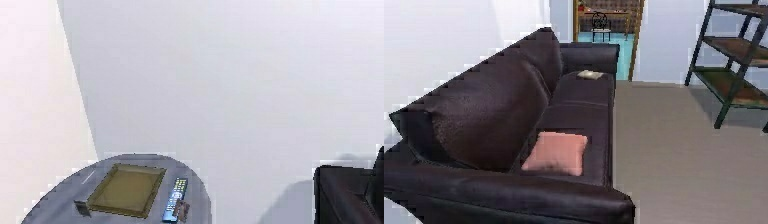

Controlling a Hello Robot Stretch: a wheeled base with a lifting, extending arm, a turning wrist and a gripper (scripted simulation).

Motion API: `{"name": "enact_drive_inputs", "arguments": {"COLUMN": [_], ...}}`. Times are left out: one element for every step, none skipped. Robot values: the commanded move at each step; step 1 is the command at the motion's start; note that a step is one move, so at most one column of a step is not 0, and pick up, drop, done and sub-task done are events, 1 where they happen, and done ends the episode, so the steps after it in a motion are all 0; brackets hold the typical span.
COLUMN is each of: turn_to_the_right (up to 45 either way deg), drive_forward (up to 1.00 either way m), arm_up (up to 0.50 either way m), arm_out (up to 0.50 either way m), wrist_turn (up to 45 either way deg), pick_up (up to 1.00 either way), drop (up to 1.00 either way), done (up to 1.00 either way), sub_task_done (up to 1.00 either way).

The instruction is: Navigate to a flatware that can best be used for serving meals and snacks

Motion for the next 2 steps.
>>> {"name": "enact_drive_inputs", "arguments": {"turn_to_the_right": [-45.0,-45.0], "drive_forward": [0.0,0.0], "arm_up": [0.0,0.0], "arm_out": [0.0,0.0], "wrist_turn": [0.0,0.0], "pick_up": [0.0,0.0], "drop": [0.0,0.0], "done": [0.0,0.0], "sub_task_done": [0.0,0.0]}}
